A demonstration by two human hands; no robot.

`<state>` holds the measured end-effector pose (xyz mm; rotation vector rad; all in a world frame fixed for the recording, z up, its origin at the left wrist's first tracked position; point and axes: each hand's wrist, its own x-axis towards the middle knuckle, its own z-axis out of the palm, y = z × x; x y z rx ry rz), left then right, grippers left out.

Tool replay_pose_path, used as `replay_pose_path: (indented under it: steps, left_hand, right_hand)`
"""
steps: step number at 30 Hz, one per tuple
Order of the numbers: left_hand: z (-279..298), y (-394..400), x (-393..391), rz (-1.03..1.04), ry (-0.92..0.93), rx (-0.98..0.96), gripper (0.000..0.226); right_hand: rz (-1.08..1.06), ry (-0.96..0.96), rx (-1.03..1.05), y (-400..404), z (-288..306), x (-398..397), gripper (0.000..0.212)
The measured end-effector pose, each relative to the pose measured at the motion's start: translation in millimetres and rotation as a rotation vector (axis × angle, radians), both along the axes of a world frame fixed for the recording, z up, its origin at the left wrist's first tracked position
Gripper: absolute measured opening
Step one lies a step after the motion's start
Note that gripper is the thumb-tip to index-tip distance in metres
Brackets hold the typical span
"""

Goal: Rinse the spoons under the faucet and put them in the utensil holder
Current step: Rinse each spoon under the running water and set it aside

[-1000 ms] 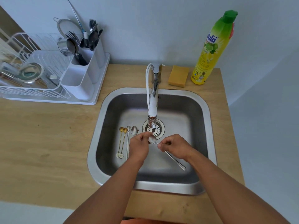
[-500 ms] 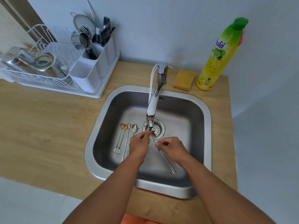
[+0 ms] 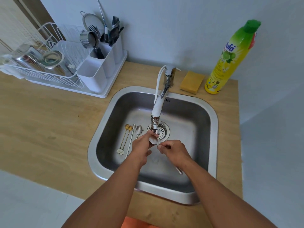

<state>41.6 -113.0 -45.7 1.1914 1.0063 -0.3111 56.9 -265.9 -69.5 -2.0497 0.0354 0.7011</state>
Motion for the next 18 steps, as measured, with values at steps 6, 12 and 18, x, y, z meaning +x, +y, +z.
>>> replay_pose_path:
  steps: [6,12,18]
  left_hand:
    - [-8.8,0.2,-11.7,-0.15,-0.007,-0.28,0.05]
    - [-14.4,-5.8,-16.9,-0.195,-0.075,-0.102,0.035]
    - [-11.0,-1.8,-10.3,-0.116,-0.053,-0.029,0.03]
  right_hand:
    - [-0.035,-0.002,0.039,0.4,-1.1,-1.0,0.013]
    - [-0.005,-0.011,0.033,1.2,-0.2,0.6,0.013]
    - [0.084,-0.063,-0.008,0.6,-1.6,-5.9,0.016]
